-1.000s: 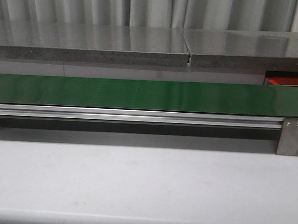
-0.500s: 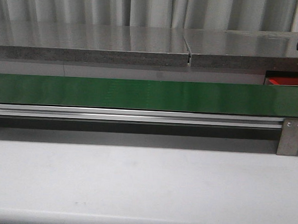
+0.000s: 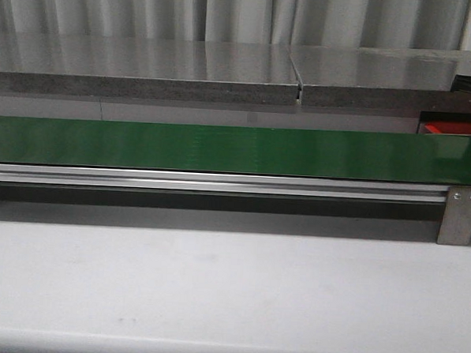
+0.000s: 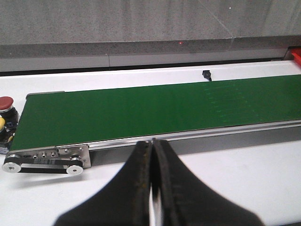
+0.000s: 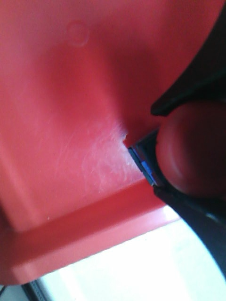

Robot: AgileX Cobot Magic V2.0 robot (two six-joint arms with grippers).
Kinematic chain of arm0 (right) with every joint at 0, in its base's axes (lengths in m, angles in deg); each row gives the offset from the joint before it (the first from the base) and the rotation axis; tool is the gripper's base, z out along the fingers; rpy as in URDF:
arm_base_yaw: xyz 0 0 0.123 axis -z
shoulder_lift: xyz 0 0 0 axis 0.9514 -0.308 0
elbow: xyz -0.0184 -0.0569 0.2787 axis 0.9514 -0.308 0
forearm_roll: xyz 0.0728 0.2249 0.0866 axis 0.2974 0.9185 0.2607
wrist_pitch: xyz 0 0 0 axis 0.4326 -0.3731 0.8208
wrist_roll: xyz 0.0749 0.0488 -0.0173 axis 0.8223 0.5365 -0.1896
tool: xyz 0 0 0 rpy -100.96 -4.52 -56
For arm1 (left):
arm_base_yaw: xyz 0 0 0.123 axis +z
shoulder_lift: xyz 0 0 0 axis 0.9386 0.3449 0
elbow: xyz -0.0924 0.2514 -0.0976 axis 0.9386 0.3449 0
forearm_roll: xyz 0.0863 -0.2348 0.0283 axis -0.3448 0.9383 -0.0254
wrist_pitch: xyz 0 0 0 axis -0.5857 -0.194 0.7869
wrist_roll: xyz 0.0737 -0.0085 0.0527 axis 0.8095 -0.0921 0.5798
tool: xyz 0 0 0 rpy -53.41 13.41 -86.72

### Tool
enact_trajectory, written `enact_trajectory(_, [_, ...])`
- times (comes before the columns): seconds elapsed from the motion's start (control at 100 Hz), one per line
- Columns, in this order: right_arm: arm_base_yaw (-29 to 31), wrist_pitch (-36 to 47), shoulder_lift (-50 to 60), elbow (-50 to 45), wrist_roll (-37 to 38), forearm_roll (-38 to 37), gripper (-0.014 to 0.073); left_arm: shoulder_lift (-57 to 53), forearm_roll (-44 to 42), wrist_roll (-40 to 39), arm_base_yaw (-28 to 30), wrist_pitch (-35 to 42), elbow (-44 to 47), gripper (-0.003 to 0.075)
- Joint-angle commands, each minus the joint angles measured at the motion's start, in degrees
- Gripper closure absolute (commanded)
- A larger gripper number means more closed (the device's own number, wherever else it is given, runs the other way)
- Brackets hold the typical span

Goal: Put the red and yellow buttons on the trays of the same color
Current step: 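Carry the red button to the red tray and release it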

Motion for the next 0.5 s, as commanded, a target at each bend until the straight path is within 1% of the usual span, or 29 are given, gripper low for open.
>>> enact_trajectory(0.0, [0.3, 3.4, 3.7, 2.3, 0.0, 1.3, 0.0323, 0.6, 0.2, -0.1, -0.5, 4.2, -1.4, 0.0741])
enact_trajectory(0.03, [0.3, 3.6, 3.6, 2.3, 0.0, 1.6, 0.0235, 0.6, 0.2, -0.1, -0.5, 4.2, -1.4, 0.0741])
enact_trajectory(0.1, [0.3, 4.1, 3.6, 2.3, 0.0, 2.1, 0.0087, 0.6, 0.2, -0.1, -0.5, 4.2, -1.4, 0.0741])
enact_trajectory(0.17, [0.3, 4.8, 3.6, 2.3, 0.0, 2.1, 0.0007, 0.6, 0.2, -0.1, -0.5, 4.2, -1.4, 0.0741])
enact_trajectory(0.22, [0.3, 5.1, 3.6, 2.3, 0.0, 2.1, -0.0006, 0.6, 0.2, -0.1, -0.5, 4.2, -1.4, 0.0741])
enact_trajectory(0.35, [0.3, 5.1, 4.2, 2.3, -0.2, 1.7, -0.0003, 0.6, 0.2, -0.1, -0.5, 4.2, -1.4, 0.0741])
enact_trajectory(0.49, [0.3, 3.5, 6.0, 2.2, -3.2, 0.1, -0.0003, 0.6, 0.2, -0.1, -0.5, 4.2, -1.4, 0.0741])
